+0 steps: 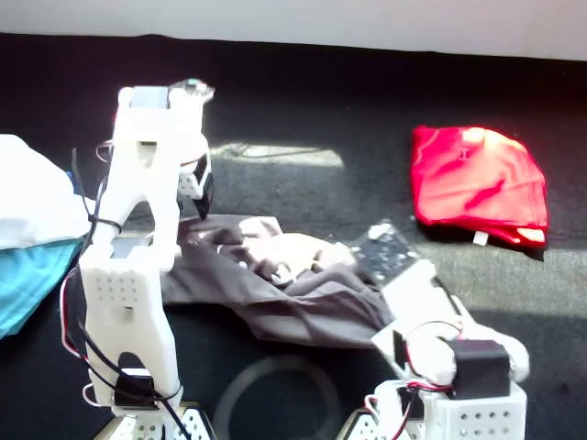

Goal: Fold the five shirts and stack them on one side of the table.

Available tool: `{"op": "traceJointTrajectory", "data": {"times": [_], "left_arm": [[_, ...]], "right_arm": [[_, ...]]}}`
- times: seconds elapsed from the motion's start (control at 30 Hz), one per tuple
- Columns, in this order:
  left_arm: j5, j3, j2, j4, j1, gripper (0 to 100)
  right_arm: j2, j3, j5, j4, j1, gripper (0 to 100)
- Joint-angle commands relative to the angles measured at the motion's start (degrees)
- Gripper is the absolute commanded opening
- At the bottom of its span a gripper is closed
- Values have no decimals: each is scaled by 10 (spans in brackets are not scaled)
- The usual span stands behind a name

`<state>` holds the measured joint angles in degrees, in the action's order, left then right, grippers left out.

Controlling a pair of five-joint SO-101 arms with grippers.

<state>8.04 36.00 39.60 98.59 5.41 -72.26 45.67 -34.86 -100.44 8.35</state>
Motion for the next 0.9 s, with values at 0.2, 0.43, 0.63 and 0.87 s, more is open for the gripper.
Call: {"op": "traceJointTrajectory", "data": {"times": [0.2,0.43,0.63,0.87], "left_arm": [[10,41,-11,26,29,161],[74,-111,-160,26,30,161],[106,-281,-339,23,29,161],[111,-465,-425,-16,0,161]], "right_arm": [[-7,29,1,204,-219,6],[44,89,84,355,-178,6],[227,16,135,412,-177,6],[316,-86,145,413,-163,6]]}}
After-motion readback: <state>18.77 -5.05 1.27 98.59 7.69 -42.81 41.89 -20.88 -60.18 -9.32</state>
